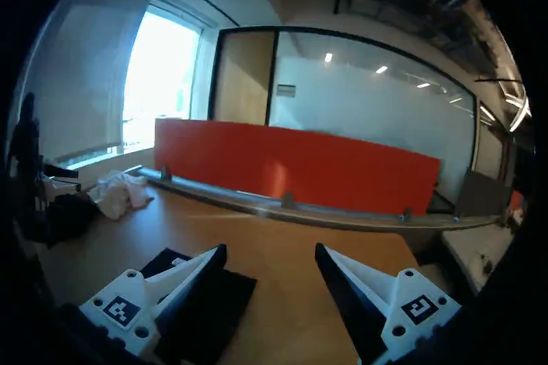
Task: Fold towel
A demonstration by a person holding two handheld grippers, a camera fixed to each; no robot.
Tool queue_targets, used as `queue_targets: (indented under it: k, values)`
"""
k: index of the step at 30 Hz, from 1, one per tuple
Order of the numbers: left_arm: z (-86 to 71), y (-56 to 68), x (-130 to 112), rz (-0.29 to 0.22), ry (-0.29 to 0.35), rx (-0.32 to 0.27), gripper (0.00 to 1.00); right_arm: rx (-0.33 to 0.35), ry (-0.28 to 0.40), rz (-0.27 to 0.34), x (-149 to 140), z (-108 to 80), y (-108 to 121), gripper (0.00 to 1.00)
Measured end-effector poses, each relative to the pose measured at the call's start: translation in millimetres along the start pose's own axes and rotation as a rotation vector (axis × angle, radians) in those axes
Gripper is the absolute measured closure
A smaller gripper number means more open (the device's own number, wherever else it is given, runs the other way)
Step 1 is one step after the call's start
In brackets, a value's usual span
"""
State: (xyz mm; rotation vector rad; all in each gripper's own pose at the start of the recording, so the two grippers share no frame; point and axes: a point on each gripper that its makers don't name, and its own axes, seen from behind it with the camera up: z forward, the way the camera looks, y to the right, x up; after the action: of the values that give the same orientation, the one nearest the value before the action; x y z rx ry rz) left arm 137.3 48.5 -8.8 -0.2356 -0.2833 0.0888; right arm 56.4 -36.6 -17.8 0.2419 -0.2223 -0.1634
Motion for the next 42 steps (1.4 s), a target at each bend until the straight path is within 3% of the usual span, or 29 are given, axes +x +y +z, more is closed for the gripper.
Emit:
queue_targets:
  k: [8,15,26,42]
  values:
    - [-1.2,24.1,-27,0.038,-0.108,-0.117,0.06,0.14,-0.152,-0.081,-34,-6.1,-21,0.0]
    - [-1.2,37.3,-49,0.075,-0.159,-0.167,0.06,0.218,-0.227,-0.125,-60,-9.8,-37,0.0]
    - [1.9,54.3,-90,0.102,-0.209,-0.207,0.06,0.263,-0.275,-0.136,-101,-7.9,-50,0.0]
    - [18.9,73.9,-172,0.129,-0.316,-0.244,0.06,0.288,-0.308,-0.141,-165,5.4,-70,0.0]
